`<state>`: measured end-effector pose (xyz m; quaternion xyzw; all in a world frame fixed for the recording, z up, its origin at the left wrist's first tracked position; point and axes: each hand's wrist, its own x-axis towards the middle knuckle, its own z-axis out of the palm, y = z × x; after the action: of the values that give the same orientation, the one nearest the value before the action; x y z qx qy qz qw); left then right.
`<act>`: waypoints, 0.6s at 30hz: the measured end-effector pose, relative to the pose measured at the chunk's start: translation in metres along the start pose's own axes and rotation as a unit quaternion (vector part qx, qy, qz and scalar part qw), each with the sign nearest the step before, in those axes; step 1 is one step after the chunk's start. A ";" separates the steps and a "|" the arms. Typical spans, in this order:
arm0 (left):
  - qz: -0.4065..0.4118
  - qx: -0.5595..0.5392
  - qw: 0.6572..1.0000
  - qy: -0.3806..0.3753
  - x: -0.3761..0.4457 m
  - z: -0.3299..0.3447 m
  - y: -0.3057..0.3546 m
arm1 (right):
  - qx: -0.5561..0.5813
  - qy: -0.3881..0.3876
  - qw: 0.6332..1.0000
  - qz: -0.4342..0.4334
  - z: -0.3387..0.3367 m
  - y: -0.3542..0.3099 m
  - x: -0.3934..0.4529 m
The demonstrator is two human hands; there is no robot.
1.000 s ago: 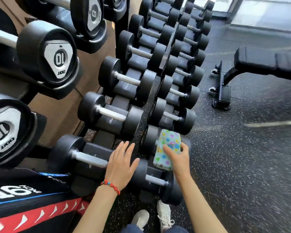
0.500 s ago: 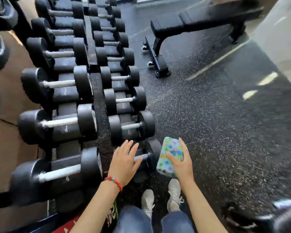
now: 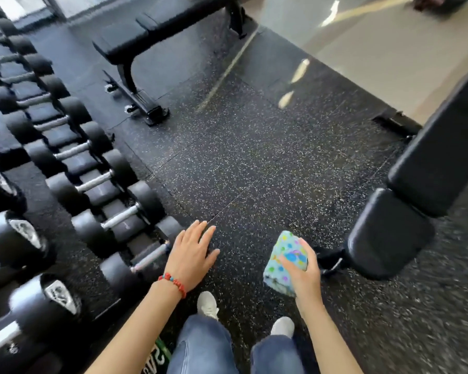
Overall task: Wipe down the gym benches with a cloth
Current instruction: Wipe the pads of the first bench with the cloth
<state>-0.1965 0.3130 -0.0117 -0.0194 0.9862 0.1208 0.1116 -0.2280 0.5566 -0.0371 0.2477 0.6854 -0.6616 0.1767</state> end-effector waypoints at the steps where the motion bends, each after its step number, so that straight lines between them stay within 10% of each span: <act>1: 0.010 0.001 1.000 -0.003 0.005 0.003 0.018 | 0.011 0.009 1.000 0.005 -0.020 0.000 0.001; 18: 0.187 0.005 0.980 -0.061 0.094 0.064 0.295 | 0.099 0.226 0.969 0.027 -0.303 0.008 0.021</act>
<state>-0.2939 0.6138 -0.0248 0.1737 0.9642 0.1360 0.1473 -0.2147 0.8597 -0.0370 0.4250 0.6315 -0.6484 0.0093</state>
